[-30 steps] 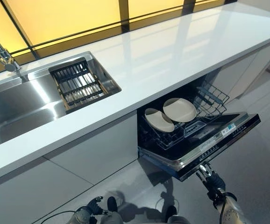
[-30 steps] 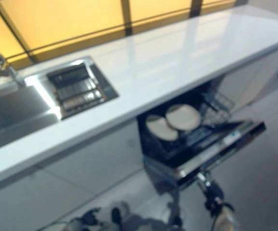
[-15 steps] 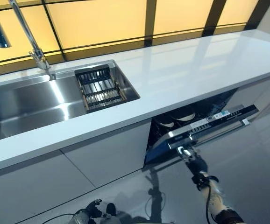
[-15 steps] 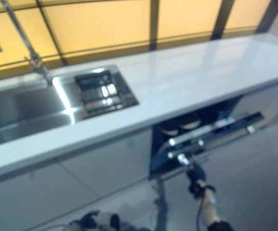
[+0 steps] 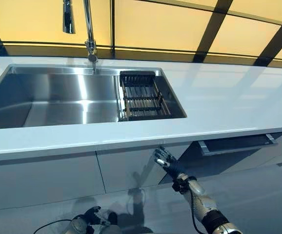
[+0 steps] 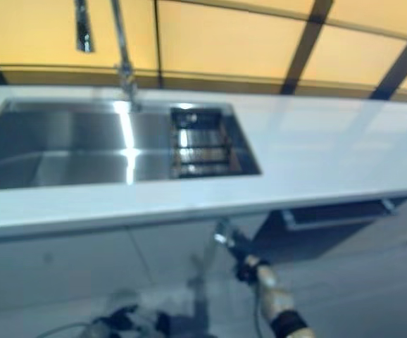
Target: Take plates into dishwasher
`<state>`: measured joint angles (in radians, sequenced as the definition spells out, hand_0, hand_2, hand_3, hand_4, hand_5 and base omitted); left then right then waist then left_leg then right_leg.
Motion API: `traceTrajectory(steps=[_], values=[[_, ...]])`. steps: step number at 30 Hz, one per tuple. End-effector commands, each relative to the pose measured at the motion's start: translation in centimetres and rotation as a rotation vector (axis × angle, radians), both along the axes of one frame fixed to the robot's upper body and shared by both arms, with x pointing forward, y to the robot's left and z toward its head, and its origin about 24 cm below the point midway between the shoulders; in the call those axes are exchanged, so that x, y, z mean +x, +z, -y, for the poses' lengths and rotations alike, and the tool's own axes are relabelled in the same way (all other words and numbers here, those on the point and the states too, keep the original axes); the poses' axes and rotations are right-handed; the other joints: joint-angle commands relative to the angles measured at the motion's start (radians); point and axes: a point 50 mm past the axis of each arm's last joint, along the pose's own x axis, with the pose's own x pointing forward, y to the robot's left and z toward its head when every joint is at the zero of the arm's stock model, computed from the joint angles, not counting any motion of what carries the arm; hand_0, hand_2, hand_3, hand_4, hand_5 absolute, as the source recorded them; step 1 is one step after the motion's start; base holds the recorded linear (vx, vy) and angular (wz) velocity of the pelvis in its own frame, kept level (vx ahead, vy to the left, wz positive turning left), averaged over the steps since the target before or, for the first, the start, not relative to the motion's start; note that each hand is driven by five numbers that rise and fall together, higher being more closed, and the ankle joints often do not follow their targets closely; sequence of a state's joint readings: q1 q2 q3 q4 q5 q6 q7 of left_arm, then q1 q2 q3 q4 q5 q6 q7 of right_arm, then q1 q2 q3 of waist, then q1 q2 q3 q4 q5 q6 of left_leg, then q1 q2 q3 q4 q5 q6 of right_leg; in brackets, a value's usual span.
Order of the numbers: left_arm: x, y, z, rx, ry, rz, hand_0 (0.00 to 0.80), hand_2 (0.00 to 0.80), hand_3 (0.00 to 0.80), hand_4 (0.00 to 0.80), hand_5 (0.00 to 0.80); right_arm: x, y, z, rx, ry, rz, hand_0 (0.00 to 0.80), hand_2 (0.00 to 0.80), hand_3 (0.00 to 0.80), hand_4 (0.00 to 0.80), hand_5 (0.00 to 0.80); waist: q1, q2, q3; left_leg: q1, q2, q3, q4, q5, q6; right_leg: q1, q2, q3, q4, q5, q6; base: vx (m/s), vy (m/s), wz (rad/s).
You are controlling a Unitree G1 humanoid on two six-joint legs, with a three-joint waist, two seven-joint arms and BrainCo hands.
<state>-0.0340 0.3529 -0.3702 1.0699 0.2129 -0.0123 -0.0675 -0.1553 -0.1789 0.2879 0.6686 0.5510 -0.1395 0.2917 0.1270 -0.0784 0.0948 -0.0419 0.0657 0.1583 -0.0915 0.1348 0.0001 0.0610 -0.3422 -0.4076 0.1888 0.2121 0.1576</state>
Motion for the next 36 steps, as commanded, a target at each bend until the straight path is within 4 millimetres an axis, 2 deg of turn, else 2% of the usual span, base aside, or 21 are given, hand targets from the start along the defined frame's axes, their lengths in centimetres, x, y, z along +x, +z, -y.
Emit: traceTrajectory(steps=[1,3,4,8,10,12,13,16,18,19,21,23,25,26,28,34,36], values=[[0.1,0.0,-0.2,0.005,-0.019,-0.030,0.000,0.000,0.000,0.000,0.000,1.2,0.4,3.1,-0.297,0.054,0.014,0.000,0.000,0.000,0.000,0.000,0.010,0.012,0.065,0.065,-0.071,-0.009,0.004,-0.126,0.052,0.032,-0.011,0.119,0.067,0.056,0.069,-0.032,-0.048,0.17],[0.5,0.2,-0.4,0.015,-0.024,-0.029,0.000,0.000,0.000,0.000,0.000,0.1,-1.0,4.2,-0.405,0.069,-0.054,0.000,0.000,0.000,0.000,0.000,-0.002,0.007,0.064,0.057,-0.071,-0.032,0.004,-0.125,0.058,0.025,0.002,0.165,0.079,0.063,0.067,-0.040,-0.100,0.32],[0.9,0.4,-0.7,0.028,-0.030,-0.030,0.000,0.000,0.000,0.000,0.000,-1.2,-2.4,5.4,-0.466,0.061,-0.127,0.000,0.000,0.000,0.000,0.000,-0.017,0.003,0.063,0.051,-0.069,-0.062,0.004,-0.123,0.060,0.017,0.020,0.221,0.087,0.066,0.064,-0.057,-0.176,0.49],[2.1,0.9,-1.5,0.050,-0.039,-0.030,0.000,0.000,0.000,0.000,0.000,-4.2,-5.1,7.6,-0.552,0.035,-0.312,0.000,0.000,0.000,0.000,0.000,-0.048,0.002,0.051,0.032,-0.057,-0.139,0.004,-0.118,0.061,-0.003,0.079,0.348,0.098,0.039,0.052,-0.079,-0.201,0.55],[2.5,1.1,-1.8,0.059,-0.035,-0.028,0.000,0.000,0.000,0.000,0.000,-5.8,-6.4,8.7,-0.606,0.018,-0.428,0.000,0.000,0.000,0.000,0.000,-0.054,0.003,0.046,0.022,-0.051,-0.165,0.006,-0.112,0.059,-0.004,0.101,0.388,0.093,0.020,0.047,-0.181,-0.256,0.45],[2.8,1.3,-2.0,0.067,-0.024,-0.019,0.000,0.000,0.000,0.000,0.000,-7.4,-7.4,9.4,-0.644,0.037,-0.518,0.000,0.000,0.000,0.000,0.000,-0.053,0.001,0.043,0.013,-0.043,-0.182,0.009,-0.104,0.055,0.004,0.121,0.405,0.075,-0.012,0.043,-0.224,-0.270,0.27],[2.9,1.3,-2.1,0.070,-0.016,-0.013,0.000,0.000,0.000,0.000,0.000,-7.9,-7.7,9.6,-0.653,0.044,-0.559,0.000,0.000,0.000,0.000,0.000,-0.051,0.000,0.042,0.008,-0.039,-0.186,0.011,-0.099,0.052,0.007,0.129,0.406,0.067,-0.027,0.041,-0.270,-0.290,0.19],[3.5,1.6,-2.2,0.062,0.031,0.025,0.000,0.000,0.000,0.000,0.000,-9.3,-8.5,9.5,-0.652,0.067,-0.647,0.000,0.000,0.000,0.000,0.000,-0.030,-0.001,0.045,-0.034,-0.009,-0.197,0.024,-0.062,0.019,0.054,0.167,0.380,-0.013,-0.170,0.022,-0.326,-0.326,0.19],[3.7,1.7,-2.0,0.047,0.061,0.057,0.000,0.000,0.000,0.000,0.000,-9.7,-8.7,9.4,-0.629,0.054,-0.666,0.000,0.000,0.000,0.000,0.000,-0.016,0.007,0.047,-0.081,0.016,-0.206,0.030,-0.025,-0.016,0.089,0.201,0.365,-0.074,-0.268,-0.010,-0.289,-0.279,0.02],[3.7,1.6,-1.9,0.039,0.068,0.068,0.000,0.000,0.000,0.000,0.000,-9.8,-8.7,9.4,-0.624,0.050,-0.673,0.000,0.000,0.000,0.000,0.000,-0.011,0.012,0.050,-0.102,0.027,-0.208,0.032,-0.009,-0.032,0.099,0.211,0.361,-0.086,-0.295,-0.024,-0.267,-0.222,-0.04],[3.5,1.3,-1.1,0.004,0.096,0.101,0.000,0.000,0.000,0.000,0.000,-10.1,-8.8,9.8,-0.641,0.086,-0.687,0.000,0.000,0.000,0.000,0.000,-0.006,0.037,0.063,-0.135,0.061,-0.225,0.019,0.045,-0.076,0.107,0.239,0.347,-0.096,-0.330,-0.064,-0.314,-0.216,0.03],[3.3,1.2,-0.6,-0.013,0.105,0.110,0.000,0.000,0.000,0.000,0.000,-10.5,-8.8,10.0,-0.652,0.090,-0.695,0.000,0.000,0.000,0.000,0.000,-0.009,0.053,0.072,-0.146,0.081,-0.223,0.004,0.080,-0.096,0.113,0.256,0.339,-0.110,-0.331,-0.083,-0.269,-0.171,0.14],[3.2,1.0,-0.2,-0.032,0.126,0.113,0.000,0.000,0.000,0.000,0.000,-10.8,-8.9,10.4,-0.649,0.077,-0.712,0.000,0.000,0.000,0.000,0.000,-0.019,0.066,0.081,-0.153,0.094,-0.192,0.004,0.092,-0.108,0.120,0.270,0.321,-0.136,-0.321,-0.096,-0.281,-0.157,0.41],[3.0,0.8,0.2,-0.041,0.129,0.108,0.000,0.000,0.000,0.000,0.000,-11.2,-9.0,10.6,-0.654,0.074,-0.729,0.000,0.000,0.000,0.000,0.000,-0.029,0.072,0.085,-0.145,0.097,-0.148,0.004,0.087,-0.110,0.126,0.276,0.302,-0.155,-0.313,-0.101,-0.259,-0.118,0.37],[2.6,0.5,0.7,-0.054,0.127,0.088,0.000,0.000,0.000,0.000,0.000,-11.7,-9.1,11.0,-0.670,0.071,-0.750,0.000,0.000,0.000,0.000,0.000,-0.039,0.074,0.088,-0.116,0.086,-0.113,0.034,0.051,-0.103,0.125,0.274,0.272,-0.180,-0.298,-0.110,-0.327,-0.093,0.63],[0.9,-0.2,0.8,-0.070,0.183,0.021,0.000,0.000,0.000,0.000,0.000,-11.4,-8.9,11.1,-0.677,0.055,-0.725,0.000,0.000,0.000,0.000,0.000,-0.058,0.037,0.068,-0.043,-0.027,-0.146,0.237,-0.134,-0.056,0.070,0.249,0.258,-0.227,-0.215,-0.113,-0.276,-0.021,0.27],[0.6,-0.3,0.9,-0.079,0.195,0.009,0.000,0.000,0.000,0.000,0.000,-11.2,-8.9,11.0,-0.679,0.053,-0.719,0.000,0.000,0.000,0.000,0.000,-0.062,0.033,0.060,-0.028,-0.042,-0.149,0.268,-0.153,-0.053,0.061,0.249,0.258,-0.238,-0.202,-0.111,-0.252,0.027,0.16]])
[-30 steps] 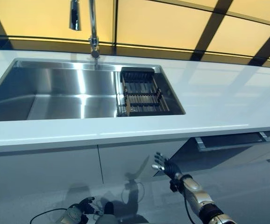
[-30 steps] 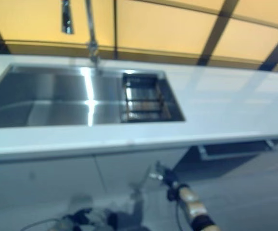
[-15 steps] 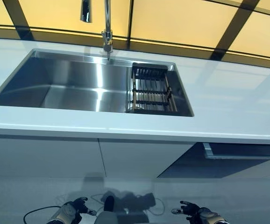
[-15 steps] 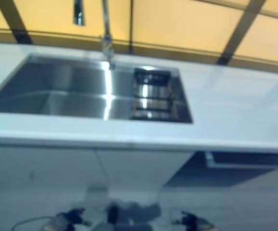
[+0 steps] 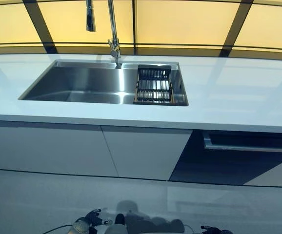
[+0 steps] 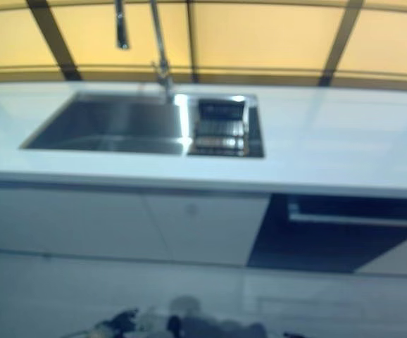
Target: Take plates into dishwasher
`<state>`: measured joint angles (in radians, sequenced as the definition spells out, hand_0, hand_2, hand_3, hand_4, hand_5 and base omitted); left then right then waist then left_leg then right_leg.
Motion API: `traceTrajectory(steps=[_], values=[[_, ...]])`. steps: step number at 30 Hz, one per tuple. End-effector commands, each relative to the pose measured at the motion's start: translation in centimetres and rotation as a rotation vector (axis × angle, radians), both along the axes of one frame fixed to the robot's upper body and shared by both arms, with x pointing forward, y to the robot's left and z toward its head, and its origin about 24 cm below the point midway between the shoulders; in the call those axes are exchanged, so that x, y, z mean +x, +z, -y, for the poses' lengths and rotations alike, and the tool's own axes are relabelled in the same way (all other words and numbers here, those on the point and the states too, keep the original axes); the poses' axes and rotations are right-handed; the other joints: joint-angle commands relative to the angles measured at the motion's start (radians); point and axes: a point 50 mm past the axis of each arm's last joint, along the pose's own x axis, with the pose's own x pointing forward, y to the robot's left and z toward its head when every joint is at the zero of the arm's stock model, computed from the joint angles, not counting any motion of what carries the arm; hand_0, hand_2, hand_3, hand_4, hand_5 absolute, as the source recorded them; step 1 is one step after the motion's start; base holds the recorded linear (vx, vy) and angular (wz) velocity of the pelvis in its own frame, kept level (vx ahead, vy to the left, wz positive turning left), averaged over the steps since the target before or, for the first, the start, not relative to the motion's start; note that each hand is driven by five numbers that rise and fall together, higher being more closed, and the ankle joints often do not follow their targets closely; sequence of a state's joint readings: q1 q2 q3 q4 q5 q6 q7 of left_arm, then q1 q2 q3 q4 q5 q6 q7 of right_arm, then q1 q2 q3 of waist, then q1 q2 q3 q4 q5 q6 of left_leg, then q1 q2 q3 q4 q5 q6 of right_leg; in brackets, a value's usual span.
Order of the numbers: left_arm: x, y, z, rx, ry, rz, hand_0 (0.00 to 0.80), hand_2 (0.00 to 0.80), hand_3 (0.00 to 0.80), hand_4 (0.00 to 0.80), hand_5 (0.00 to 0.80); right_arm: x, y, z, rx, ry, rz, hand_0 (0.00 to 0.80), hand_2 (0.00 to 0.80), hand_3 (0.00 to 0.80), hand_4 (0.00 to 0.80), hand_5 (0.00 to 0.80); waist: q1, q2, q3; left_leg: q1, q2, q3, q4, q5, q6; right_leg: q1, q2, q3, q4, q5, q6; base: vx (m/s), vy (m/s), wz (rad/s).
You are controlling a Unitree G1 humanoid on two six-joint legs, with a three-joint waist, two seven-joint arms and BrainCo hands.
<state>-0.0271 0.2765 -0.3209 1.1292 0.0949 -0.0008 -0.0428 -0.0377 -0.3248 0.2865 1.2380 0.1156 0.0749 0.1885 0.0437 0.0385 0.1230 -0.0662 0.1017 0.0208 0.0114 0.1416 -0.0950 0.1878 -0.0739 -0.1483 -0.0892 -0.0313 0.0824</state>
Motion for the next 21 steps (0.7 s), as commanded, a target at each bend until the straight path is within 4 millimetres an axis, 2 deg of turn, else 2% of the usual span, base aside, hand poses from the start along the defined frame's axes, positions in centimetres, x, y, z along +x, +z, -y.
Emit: traceTrajectory(steps=[1,2,3,6,9,11,12,13,14,15,17,19,21], values=[[1.7,0.6,-0.7,-0.005,0.026,0.026,0.000,0.000,0.000,0.000,0.000,4.3,1.1,-0.4,-0.004,0.032,0.128,0.000,0.000,0.000,0.000,0.000,0.017,-0.088,0.024,0.007,-0.093,-0.011,0.215,-0.168,0.044,-0.075,-0.018,-0.001,0.025,0.057,-0.034,-0.240,0.039,0.10],[1.6,0.6,-0.7,-0.008,0.026,0.026,0.000,0.000,0.000,0.000,0.000,4.3,1.1,-0.3,-0.004,0.032,0.129,0.000,0.000,0.000,0.000,0.000,0.016,-0.087,0.024,0.007,-0.094,-0.011,0.224,-0.170,0.043,-0.074,-0.018,-0.002,0.022,0.059,-0.034,-0.385,0.075,0.14],[1.7,0.6,-0.6,-0.023,0.024,0.027,0.000,0.000,0.000,0.000,0.000,4.2,1.1,-0.2,-0.005,0.031,0.127,0.000,0.000,0.000,0.000,0.000,0.009,-0.094,0.018,0.005,-0.109,-0.004,0.300,-0.167,0.041,-0.082,-0.020,-0.003,0.011,0.071,-0.034,-0.311,0.072,0.18],[1.9,0.7,-0.3,-0.039,0.016,0.029,0.000,0.000,0.000,0.000,0.000,4.0,1.2,0.2,-0.012,0.023,0.120,0.000,0.000,0.000,0.000,0.000,0.003,-0.100,0.012,-0.005,-0.119,0.001,0.404,-0.176,0.033,-0.093,-0.024,-0.012,0.002,0.088,-0.035,-0.291,0.089,-0.07],[1.8,0.6,0.1,-0.053,0.003,0.029,0.000,0.000,0.000,0.000,0.000,3.6,1.2,0.7,-0.025,0.008,0.111,0.000,0.000,0.000,0.000,0.000,-0.006,-0.105,0.001,0.005,-0.151,-0.026,0.506,-0.187,0.029,-0.119,-0.033,-0.018,0.002,0.114,-0.034,-0.358,0.200,0.25],[1.7,0.5,0.3,-0.060,-0.009,0.031,0.000,0.000,0.000,0.000,0.000,3.6,1.2,0.8,-0.033,0.003,0.109,0.000,0.000,0.000,0.000,0.000,-0.018,-0.099,-0.005,0.076,-0.161,-0.045,0.422,-0.218,0.032,-0.157,-0.031,-0.021,0.002,0.149,-0.016,-0.367,0.289,-0.14],[1.6,0.4,0.5,-0.059,-0.015,0.031,0.000,0.000,0.000,0.000,0.000,3.6,1.2,0.7,-0.034,0.003,0.111,0.000,0.000,0.000,0.000,0.000,-0.033,-0.093,-0.006,0.145,-0.158,-0.040,0.328,-0.265,0.045,-0.196,-0.036,-0.024,0.008,0.174,0.005,-0.235,0.207,-0.46],[1.7,0.4,0.4,-0.056,-0.017,0.033,0.000,0.000,0.000,0.000,0.000,3.6,1.2,0.7,-0.032,0.004,0.115,0.000,0.000,0.000,0.000,0.000,-0.037,-0.092,-0.005,0.167,-0.158,-0.034,0.284,-0.286,0.051,-0.214,-0.039,-0.024,0.012,0.186,0.014,-0.420,0.283,-0.41],[2.2,0.7,0.0,-0.032,-0.053,0.037,0.000,0.000,0.000,0.000,0.000,3.9,1.2,0.3,-0.024,-0.005,0.146,0.000,0.000,0.000,0.000,0.000,-0.054,-0.094,0.003,0.240,-0.156,-0.018,0.119,-0.348,0.082,-0.291,-0.052,-0.035,0.028,0.244,0.058,-0.375,0.210,-0.06],[2.4,0.7,-0.1,-0.026,-0.060,0.037,0.000,0.000,0.000,0.000,0.000,4.0,1.2,0.2,-0.021,-0.014,0.154,0.000,0.000,0.000,0.000,0.000,-0.057,-0.094,0.005,0.248,-0.155,-0.018,0.100,-0.350,0.086,-0.301,-0.053,-0.036,0.029,0.253,0.064,-0.506,0.249,0.37],[2.7,1.0,-0.7,0.012,-0.094,0.025,0.000,0.000,0.000,0.000,0.000,4.3,1.2,-0.4,0.005,-0.028,0.191,0.000,0.000,0.000,0.000,0.000,-0.066,-0.103,0.024,0.258,-0.161,-0.033,0.036,-0.336,0.104,-0.338,-0.058,-0.026,0.021,0.296,0.098,-0.453,0.193,0.38],[2.3,0.9,-1.3,0.051,-0.114,0.001,0.000,0.000,0.000,0.000,0.000,4.5,1.3,-0.7,0.010,-0.009,0.202,0.000,0.000,0.000,0.000,0.000,-0.068,-0.096,0.036,0.254,-0.162,-0.048,-0.009,-0.305,0.112,-0.365,-0.057,-0.026,0.008,0.300,0.107,-0.435,0.203,-0.02],[1.5,0.7,-2.2,0.077,-0.096,-0.036,0.000,0.000,0.000,0.000,0.000,4.6,1.2,-0.9,0.014,0.009,0.199,0.000,0.000,0.000,0.000,0.000,-0.064,-0.089,0.047,0.256,-0.160,-0.032,-0.034,-0.279,0.112,-0.374,-0.063,-0.051,0.005,0.297,0.110,-0.385,0.180,-0.03]])
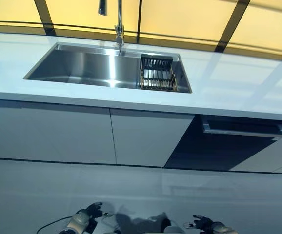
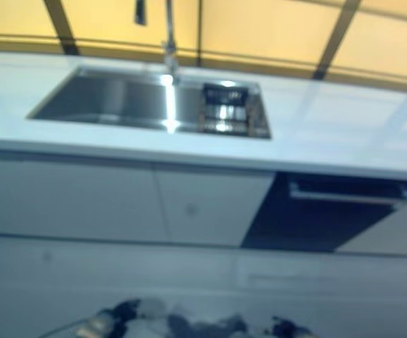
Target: Take plates into dishwasher
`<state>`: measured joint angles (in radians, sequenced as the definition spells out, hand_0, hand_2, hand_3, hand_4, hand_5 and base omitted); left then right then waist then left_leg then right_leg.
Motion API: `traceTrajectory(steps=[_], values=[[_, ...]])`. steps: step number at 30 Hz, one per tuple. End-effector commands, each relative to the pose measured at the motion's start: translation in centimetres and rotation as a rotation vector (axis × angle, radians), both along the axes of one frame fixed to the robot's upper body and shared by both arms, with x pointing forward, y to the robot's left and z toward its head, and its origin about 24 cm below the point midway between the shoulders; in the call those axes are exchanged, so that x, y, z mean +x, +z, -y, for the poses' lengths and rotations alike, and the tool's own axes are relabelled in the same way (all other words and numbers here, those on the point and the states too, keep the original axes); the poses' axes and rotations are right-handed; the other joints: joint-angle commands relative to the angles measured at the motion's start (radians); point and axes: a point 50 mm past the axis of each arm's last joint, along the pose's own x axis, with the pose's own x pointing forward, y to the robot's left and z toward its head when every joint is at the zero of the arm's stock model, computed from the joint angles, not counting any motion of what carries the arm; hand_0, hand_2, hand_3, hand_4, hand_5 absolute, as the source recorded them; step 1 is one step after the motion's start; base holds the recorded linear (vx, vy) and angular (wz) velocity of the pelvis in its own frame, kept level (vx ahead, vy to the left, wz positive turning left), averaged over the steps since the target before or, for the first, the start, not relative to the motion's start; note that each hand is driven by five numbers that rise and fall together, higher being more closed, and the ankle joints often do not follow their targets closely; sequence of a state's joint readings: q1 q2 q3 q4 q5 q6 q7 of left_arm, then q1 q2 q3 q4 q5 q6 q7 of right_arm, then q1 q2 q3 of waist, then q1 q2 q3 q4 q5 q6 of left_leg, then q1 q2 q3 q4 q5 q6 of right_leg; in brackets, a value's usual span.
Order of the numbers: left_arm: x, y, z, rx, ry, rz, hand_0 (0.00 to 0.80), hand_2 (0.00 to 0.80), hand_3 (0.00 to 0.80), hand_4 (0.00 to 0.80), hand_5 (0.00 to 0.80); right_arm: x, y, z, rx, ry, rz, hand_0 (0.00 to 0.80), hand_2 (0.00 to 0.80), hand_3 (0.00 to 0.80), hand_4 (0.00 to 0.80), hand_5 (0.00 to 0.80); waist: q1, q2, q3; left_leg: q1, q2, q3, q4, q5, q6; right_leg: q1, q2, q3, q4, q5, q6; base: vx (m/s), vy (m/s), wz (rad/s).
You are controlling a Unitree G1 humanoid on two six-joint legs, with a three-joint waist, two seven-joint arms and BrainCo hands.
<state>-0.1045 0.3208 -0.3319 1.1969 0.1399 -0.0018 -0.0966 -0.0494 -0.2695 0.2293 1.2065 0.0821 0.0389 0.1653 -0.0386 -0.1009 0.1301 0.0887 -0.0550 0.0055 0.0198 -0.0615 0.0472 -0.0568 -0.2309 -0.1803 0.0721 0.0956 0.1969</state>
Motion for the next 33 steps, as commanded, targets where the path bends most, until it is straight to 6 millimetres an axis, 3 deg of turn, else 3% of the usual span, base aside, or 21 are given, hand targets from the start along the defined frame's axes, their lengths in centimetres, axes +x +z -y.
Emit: traceTrajectory(steps=[1,4,7,8,12,16,18,20,21,23,26,30,33], values=[[-1.1,-0.1,-1.2,0.048,0.001,-0.041,0.000,0.000,0.000,0.000,0.000,3.0,1.2,0.8,-0.019,0.032,0.101,0.000,0.000,0.000,0.000,0.000,0.030,0.053,0.048,0.102,-0.002,0.009,-0.057,-0.056,-0.031,-0.127,0.077,-0.054,-0.110,0.189,0.000,-0.426,0.167,-0.06],[-2.6,-0.2,-2.3,0.049,0.055,-0.087,0.000,0.000,0.000,0.000,0.000,2.9,1.1,0.4,-0.011,0.042,0.088,0.000,0.000,0.000,0.000,0.000,0.048,0.066,0.049,0.096,0.014,0.047,-0.082,-0.023,-0.028,-0.097,0.042,-0.062,-0.026,0.172,-0.009,-0.342,0.079,-0.21],[-3.3,-0.3,-2.7,0.050,0.067,-0.118,0.000,0.000,0.000,0.000,0.000,2.4,0.8,0.3,-0.007,0.047,0.073,0.000,0.000,0.000,0.000,0.000,0.059,0.079,0.036,0.079,0.027,0.048,-0.096,0.000,-0.015,-0.052,0.023,-0.016,0.047,0.139,-0.024,-0.277,-0.025,-0.17],[-3.4,-0.3,-2.7,0.052,0.071,-0.132,0.000,0.000,0.000,0.000,0.000,2.0,0.6,0.1,-0.001,0.050,0.064,0.000,0.000,0.000,0.000,0.000,0.068,0.083,0.022,0.063,0.036,0.045,-0.097,0.007,-0.005,0.003,0.013,0.018,0.073,0.104,-0.035,-0.255,-0.091,0.03],[-2.4,-0.2,-2.2,0.039,0.057,-0.109,0.000,0.000,0.000,0.000,0.000,1.8,0.4,-0.6,0.013,0.049,0.051,0.000,0.000,0.000,0.000,0.000,0.082,0.077,-0.018,0.010,0.045,0.030,-0.107,0.031,0.013,0.082,-0.015,0.085,0.143,0.094,-0.030,-0.313,-0.179,0.06],[-1.1,0.0,-1.5,0.018,0.018,-0.059,0.000,0.000,0.000,0.000,0.000,2.3,0.4,-1.0,0.024,0.044,0.058,0.000,0.000,0.000,0.000,0.000,0.092,0.072,-0.039,-0.028,0.059,0.014,-0.107,0.053,0.013,0.125,-0.004,0.130,0.211,0.088,-0.019,-0.323,-0.262,-0.18],[-0.6,0.1,-1.3,0.015,0.013,-0.041,0.000,0.000,0.000,0.000,0.000,2.6,0.5,-1.2,0.026,0.051,0.062,0.000,0.000,0.000,0.000,0.000,0.096,0.069,-0.040,-0.039,0.069,0.014,-0.107,0.064,0.005,0.137,0.008,0.129,0.200,0.060,-0.020,-0.306,-0.306,-0.12],[0.1,0.4,-1.3,0.001,0.038,-0.002,0.000,0.000,0.000,0.000,0.000,3.1,0.7,-1.4,0.022,0.083,0.073,0.000,0.000,0.000,0.000,0.000,0.109,0.069,-0.031,-0.072,0.109,0.020,-0.106,0.104,-0.031,0.172,0.044,0.114,0.112,-0.067,-0.033,-0.385,-0.385,-0.04],[0.9,0.7,-1.0,-0.013,0.048,0.032,0.000,0.000,0.000,0.000,0.000,3.6,0.8,-1.3,0.013,0.092,0.085,0.000,0.000,0.000,0.000,0.000,0.118,0.070,-0.021,-0.121,0.140,0.022,-0.094,0.133,-0.063,0.196,0.071,0.120,0.043,-0.142,-0.051,-0.384,-0.337,-0.18],[1.8,0.9,-0.3,-0.040,0.060,0.081,0.000,0.000,0.000,0.000,0.000,4.3,1.3,-0.6,-0.003,0.093,0.098,0.000,0.000,0.000,0.000,0.000,0.133,0.063,0.001,-0.210,0.190,0.017,-0.080,0.198,-0.119,0.217,0.102,0.128,-0.037,-0.157,-0.078,-0.428,-0.368,-0.13],[2.5,0.9,0.8,-0.047,0.049,0.110,0.000,0.000,0.000,0.000,0.000,4.4,1.5,0.4,-0.018,0.099,0.087,0.000,0.000,0.000,0.000,0.000,0.129,0.067,0.028,-0.259,0.232,0.021,-0.093,0.266,-0.154,0.229,0.135,0.116,-0.094,-0.134,-0.106,-0.356,-0.295,-0.19],[2.6,0.8,1.2,-0.062,0.060,0.110,0.000,0.000,0.000,0.000,0.000,3.6,1.4,1.2,-0.025,0.086,0.051,0.000,0.000,0.000,0.000,0.000,0.110,0.069,0.042,-0.233,0.213,0.049,-0.065,0.232,-0.143,0.237,0.147,0.091,-0.119,-0.125,-0.129,-0.310,-0.196,-0.03],[1.6,0.4,1.3,-0.072,0.087,0.075,0.000,0.000,0.000,0.000,0.000,2.6,1.1,1.6,-0.042,0.069,0.014,0.000,0.000,0.000,0.000,0.000,0.093,0.058,0.034,-0.195,0.141,0.037,0.058,0.130,-0.116,0.214,0.141,0.078,-0.136,-0.093,-0.138,-0.255,-0.089,0.18]])
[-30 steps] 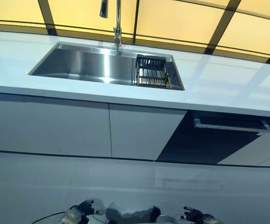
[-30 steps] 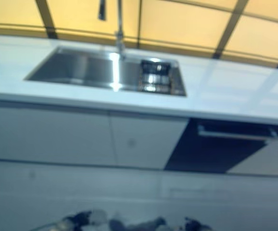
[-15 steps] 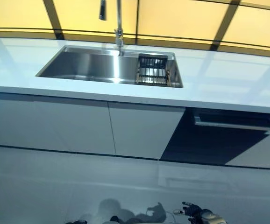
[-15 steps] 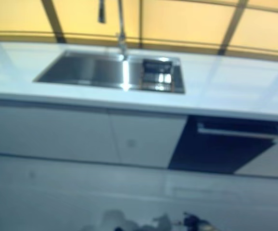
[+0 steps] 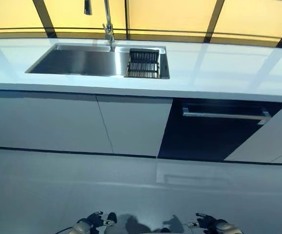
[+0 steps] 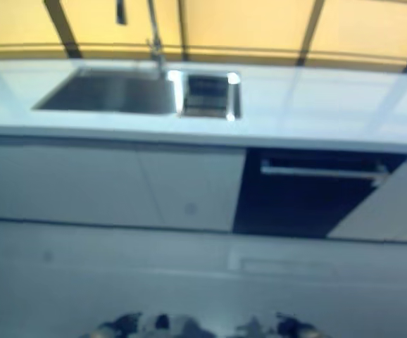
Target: Take plates into dishwasher
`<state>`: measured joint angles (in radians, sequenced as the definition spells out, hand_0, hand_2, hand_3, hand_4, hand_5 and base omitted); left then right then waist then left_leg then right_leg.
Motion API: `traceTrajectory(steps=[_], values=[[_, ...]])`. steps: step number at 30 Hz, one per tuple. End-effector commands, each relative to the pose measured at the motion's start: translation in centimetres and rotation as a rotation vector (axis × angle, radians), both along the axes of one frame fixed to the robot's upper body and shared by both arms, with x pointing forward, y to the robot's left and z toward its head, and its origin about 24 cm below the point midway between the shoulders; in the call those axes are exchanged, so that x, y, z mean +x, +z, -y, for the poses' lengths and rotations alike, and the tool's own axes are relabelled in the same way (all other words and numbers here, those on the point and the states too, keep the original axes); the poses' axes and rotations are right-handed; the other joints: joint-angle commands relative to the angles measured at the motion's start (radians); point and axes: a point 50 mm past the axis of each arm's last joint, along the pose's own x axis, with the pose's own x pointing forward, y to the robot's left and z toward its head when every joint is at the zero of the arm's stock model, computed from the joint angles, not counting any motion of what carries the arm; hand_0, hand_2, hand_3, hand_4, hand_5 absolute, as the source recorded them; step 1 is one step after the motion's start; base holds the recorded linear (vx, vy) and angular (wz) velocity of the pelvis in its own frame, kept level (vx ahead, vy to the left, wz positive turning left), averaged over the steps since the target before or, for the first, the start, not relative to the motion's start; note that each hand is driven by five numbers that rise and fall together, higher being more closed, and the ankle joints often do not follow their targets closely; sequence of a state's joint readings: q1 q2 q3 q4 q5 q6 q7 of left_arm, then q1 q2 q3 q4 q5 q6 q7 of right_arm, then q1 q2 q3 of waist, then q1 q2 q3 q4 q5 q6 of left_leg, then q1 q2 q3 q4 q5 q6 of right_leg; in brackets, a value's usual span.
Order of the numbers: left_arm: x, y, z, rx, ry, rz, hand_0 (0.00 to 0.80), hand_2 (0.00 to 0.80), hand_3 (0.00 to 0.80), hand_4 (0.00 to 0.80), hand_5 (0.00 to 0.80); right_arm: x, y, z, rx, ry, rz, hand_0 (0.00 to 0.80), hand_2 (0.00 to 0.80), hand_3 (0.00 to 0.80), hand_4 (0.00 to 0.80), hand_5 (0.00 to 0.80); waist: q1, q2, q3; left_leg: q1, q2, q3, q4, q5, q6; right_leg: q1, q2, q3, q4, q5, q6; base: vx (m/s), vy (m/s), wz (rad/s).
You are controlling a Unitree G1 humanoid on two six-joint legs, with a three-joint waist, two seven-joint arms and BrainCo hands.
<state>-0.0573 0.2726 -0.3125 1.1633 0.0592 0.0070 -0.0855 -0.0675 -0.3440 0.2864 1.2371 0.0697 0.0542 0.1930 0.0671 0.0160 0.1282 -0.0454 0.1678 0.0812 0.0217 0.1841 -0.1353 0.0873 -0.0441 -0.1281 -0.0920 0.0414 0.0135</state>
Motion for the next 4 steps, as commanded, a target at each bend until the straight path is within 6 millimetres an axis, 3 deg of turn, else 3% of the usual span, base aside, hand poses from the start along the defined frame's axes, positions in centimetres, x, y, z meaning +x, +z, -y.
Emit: traceTrajectory(steps=[1,4], values=[[2.5,0.9,-0.6,0.016,0.001,0.060,0.000,0.000,0.000,0.000,0.000,2.6,0.5,-1.0,0.025,0.005,0.055,0.000,0.000,0.000,0.000,0.000,-0.016,-0.063,0.033,-0.049,-0.104,-0.042,0.088,-0.150,0.074,0.066,-0.047,0.025,0.021,-0.029,0.045,-0.189,-0.051,0.15],[1.1,0.5,-0.8,0.022,0.038,0.019,0.000,0.000,0.000,0.000,0.000,2.0,0.3,-1.0,0.023,0.000,0.038,0.000,0.000,0.000,0.000,0.000,-0.020,-0.069,0.015,-0.015,-0.165,-0.061,0.146,-0.225,0.091,0.049,-0.043,0.032,0.008,-0.007,0.046,-0.135,-0.017,0.01]])
